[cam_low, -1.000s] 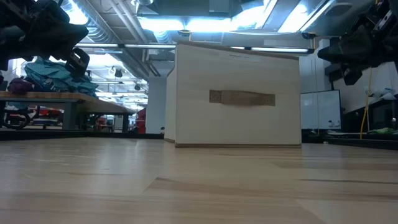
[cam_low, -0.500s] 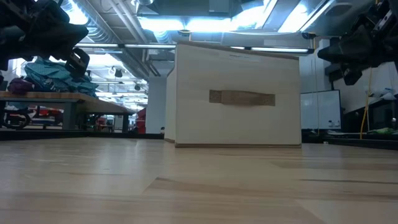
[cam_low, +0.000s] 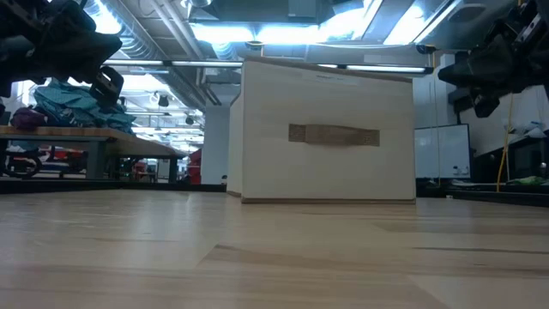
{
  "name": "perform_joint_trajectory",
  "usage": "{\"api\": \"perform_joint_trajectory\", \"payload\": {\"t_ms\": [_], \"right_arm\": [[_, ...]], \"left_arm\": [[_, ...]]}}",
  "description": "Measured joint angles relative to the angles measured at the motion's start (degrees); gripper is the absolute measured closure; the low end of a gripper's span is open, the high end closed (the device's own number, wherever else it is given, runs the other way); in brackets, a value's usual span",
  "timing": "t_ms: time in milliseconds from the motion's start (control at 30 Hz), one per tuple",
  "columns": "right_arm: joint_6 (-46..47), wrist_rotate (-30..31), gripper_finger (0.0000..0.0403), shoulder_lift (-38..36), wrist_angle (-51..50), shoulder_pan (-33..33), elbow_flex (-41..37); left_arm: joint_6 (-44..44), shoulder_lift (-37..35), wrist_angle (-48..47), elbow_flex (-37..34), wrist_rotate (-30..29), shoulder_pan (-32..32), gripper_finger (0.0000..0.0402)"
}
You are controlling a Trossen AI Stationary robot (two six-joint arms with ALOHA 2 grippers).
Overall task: Fold towel
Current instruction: Return to Home Position
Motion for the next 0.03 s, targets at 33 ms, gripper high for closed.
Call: {"api": "perform_joint_trajectory", "payload": {"t_ms": [33], "right_arm": [[0.0, 0.0, 0.0382, 0.0, 0.0, 0.0, 0.0]], "left_arm": [[0.0, 0.0, 0.0, 0.0, 0.0, 0.0, 0.0398]]}}
